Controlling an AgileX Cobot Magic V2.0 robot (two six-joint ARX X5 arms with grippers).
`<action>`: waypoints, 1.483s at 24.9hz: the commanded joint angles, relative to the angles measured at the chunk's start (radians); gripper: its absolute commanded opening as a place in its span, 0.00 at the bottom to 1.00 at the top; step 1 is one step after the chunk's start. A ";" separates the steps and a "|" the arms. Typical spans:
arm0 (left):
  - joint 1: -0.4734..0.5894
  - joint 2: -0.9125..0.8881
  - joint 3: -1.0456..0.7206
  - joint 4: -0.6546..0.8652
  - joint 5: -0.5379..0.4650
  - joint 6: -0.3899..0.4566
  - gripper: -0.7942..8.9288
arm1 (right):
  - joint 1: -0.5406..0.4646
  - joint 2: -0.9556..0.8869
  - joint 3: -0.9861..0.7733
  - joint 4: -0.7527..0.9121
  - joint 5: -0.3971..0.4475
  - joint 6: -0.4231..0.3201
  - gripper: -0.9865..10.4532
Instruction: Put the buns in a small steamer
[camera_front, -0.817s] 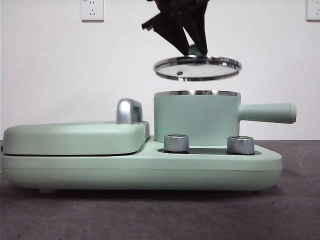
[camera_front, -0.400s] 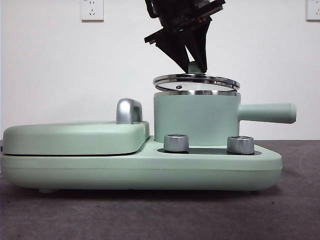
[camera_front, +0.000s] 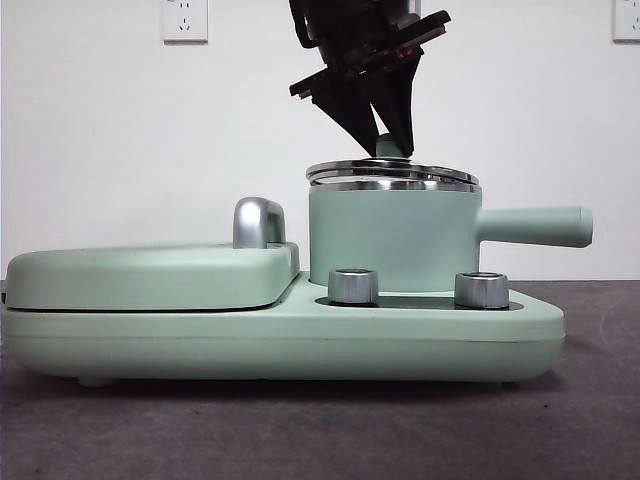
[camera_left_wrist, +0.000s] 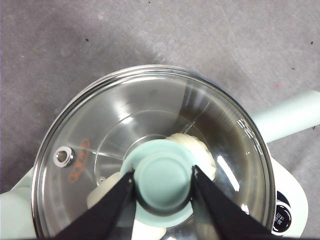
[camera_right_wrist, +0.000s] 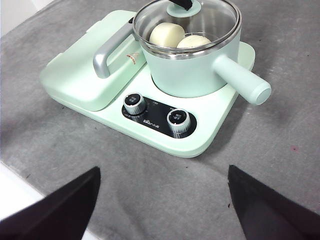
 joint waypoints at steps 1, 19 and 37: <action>-0.010 0.052 0.028 0.003 0.027 -0.008 0.09 | 0.005 0.002 0.004 0.011 0.004 -0.012 0.44; -0.010 0.042 0.079 -0.005 0.050 -0.043 0.61 | 0.005 0.002 0.004 0.010 0.024 -0.012 0.44; -0.040 -0.783 -0.320 -0.319 0.048 -0.151 0.59 | 0.005 0.004 0.004 0.073 -0.108 -0.013 0.44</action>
